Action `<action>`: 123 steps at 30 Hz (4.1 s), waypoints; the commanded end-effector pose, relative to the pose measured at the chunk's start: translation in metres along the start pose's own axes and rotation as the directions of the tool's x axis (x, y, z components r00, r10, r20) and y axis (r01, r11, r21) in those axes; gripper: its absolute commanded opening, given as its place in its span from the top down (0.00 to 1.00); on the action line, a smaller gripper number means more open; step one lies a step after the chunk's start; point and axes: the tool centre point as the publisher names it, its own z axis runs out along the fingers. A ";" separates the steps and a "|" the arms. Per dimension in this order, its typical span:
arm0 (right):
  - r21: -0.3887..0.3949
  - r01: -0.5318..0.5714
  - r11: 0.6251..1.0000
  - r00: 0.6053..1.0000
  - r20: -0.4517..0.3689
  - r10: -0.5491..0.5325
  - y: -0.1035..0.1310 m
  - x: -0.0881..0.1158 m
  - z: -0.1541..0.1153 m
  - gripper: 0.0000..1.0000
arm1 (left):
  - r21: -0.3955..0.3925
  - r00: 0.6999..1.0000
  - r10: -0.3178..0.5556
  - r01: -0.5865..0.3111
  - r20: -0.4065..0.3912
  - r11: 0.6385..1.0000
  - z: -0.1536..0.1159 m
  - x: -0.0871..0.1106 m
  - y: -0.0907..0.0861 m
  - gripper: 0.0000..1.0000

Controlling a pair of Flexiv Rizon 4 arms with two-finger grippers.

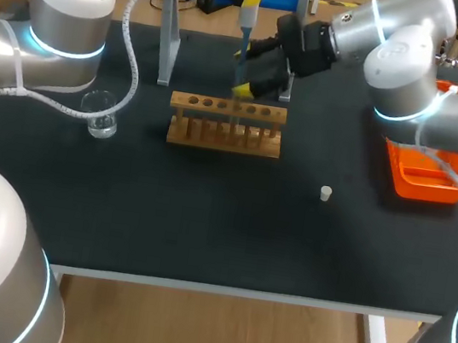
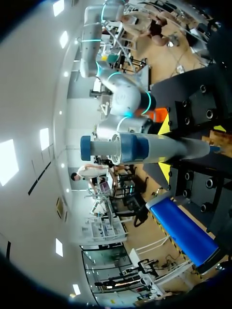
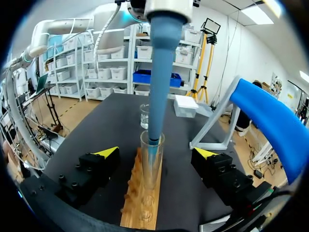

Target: Invert the test tube, pick up the pipette, mount the tip to pipette, aspirate from beaker and dispense into the tube, eject the tip, return the pipette, and cap with the stopper.

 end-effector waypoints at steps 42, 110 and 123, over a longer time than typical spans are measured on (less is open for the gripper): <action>0.120 -0.048 0.992 0.974 0.224 0.020 0.094 -0.013 -0.193 0.60 | -0.002 1.000 -0.001 0.001 0.003 1.000 0.000 0.000 -0.001 1.00; 0.054 -0.189 0.981 0.977 0.109 0.182 0.230 -0.014 -0.174 1.00 | -0.002 1.000 -0.001 0.001 0.003 1.000 0.000 0.000 -0.001 1.00; 0.053 -0.225 0.973 0.970 0.105 0.219 0.241 -0.023 -0.153 1.00 | -0.002 1.000 -0.001 0.001 0.003 1.000 0.000 0.000 -0.001 1.00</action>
